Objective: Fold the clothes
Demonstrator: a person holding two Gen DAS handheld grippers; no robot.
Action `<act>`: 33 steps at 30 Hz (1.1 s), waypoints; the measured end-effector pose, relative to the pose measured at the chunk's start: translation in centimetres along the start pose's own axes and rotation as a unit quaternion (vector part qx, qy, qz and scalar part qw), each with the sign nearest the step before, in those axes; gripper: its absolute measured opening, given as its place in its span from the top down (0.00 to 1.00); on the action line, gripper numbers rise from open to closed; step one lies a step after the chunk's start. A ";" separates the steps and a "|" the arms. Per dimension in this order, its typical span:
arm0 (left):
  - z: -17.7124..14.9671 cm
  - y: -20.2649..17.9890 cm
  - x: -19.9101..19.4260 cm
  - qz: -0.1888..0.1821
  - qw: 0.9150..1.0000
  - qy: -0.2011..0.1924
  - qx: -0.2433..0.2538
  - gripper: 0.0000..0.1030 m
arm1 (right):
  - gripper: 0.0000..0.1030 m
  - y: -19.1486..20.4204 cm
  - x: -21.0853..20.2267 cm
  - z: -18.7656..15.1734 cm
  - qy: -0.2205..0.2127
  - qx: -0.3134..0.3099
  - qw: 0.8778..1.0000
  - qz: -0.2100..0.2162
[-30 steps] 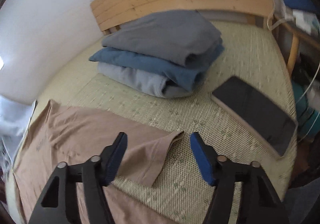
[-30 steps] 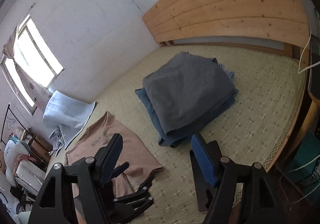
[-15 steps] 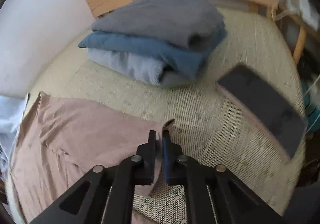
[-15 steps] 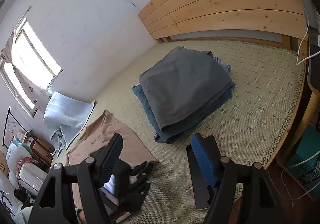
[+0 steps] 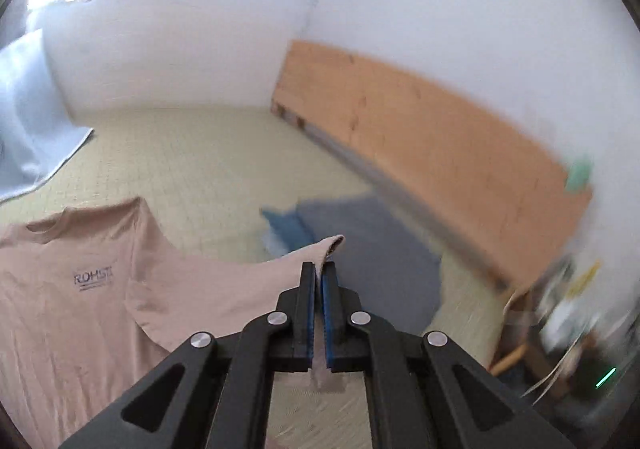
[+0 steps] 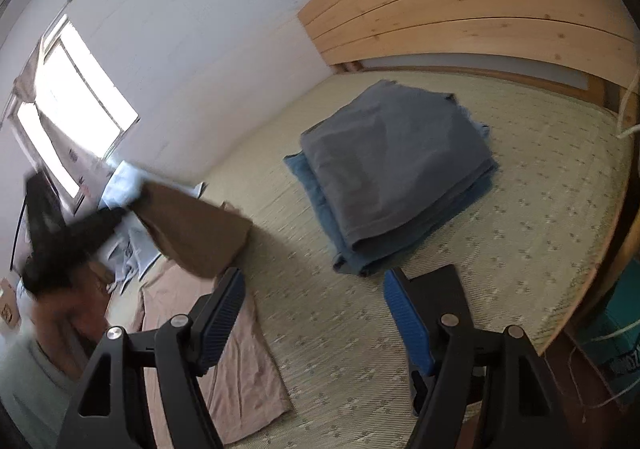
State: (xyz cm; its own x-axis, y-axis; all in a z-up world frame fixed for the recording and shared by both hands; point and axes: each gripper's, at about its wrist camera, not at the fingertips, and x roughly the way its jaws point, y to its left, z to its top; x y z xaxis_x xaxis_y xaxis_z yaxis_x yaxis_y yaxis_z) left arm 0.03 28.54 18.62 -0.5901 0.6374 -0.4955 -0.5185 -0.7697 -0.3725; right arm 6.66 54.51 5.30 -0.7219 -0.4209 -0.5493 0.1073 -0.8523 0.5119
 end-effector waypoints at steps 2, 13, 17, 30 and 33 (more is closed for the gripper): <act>2.9 1.6 -1.9 -0.012 0.999 -0.021 -0.031 0.98 | 0.27 1.5 0.8 0.1 0.010 -0.024 1.000 0.015; 13.8 6.7 -8.4 0.019 0.993 -0.088 -0.082 0.99 | 0.22 13.1 9.7 0.9 0.037 -0.231 0.963 0.132; 15.7 8.6 -8.9 0.033 0.989 -0.094 -0.111 0.99 | 0.22 16.2 16.1 1.4 0.064 -0.280 0.946 0.152; 17.7 12.4 -8.7 0.043 0.989 -0.078 -0.122 0.99 | 0.31 20.3 36.8 1.7 0.146 -0.374 0.911 0.095; 18.1 12.7 -8.6 0.049 0.990 -0.078 -0.111 0.99 | 0.38 20.6 40.9 1.8 0.164 -0.386 0.904 0.084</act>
